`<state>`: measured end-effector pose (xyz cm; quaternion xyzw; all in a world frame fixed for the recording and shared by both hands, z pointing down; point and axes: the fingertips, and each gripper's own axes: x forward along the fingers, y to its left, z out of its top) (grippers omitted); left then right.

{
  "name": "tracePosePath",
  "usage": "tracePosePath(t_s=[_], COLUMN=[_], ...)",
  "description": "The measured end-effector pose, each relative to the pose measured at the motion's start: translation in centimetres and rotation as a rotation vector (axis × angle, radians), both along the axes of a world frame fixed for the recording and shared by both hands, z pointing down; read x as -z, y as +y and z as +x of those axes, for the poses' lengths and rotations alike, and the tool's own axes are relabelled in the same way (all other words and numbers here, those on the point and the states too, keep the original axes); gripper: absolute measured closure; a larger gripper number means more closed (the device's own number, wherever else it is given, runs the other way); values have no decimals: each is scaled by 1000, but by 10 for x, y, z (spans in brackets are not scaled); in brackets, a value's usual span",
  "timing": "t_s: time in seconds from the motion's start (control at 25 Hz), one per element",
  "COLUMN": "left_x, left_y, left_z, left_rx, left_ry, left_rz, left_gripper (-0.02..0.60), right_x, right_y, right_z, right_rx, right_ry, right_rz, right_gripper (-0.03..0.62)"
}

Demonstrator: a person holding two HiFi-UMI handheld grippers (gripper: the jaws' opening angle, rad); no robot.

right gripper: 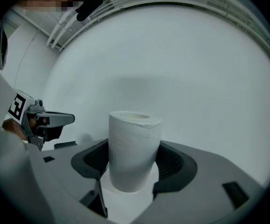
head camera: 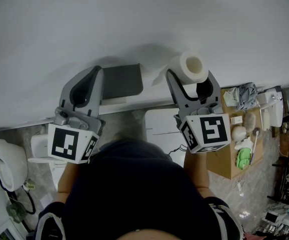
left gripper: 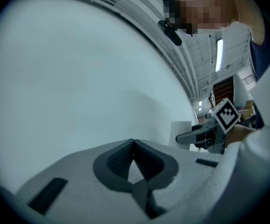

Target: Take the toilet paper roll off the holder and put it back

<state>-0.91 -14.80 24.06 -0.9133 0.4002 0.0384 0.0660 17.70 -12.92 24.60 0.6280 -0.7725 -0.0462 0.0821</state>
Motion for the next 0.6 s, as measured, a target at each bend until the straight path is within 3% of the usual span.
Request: tracePosePath(t_s=[0.6], left_x=[-1], left_y=[0], left_z=[-2], left_rx=[8], left_ry=[-1], left_rz=[-1], left_gripper=[580], right_x=[8], right_y=[1], right_z=[-3], right_rx=[11], right_ry=[0], right_rz=[22], right_gripper=[284])
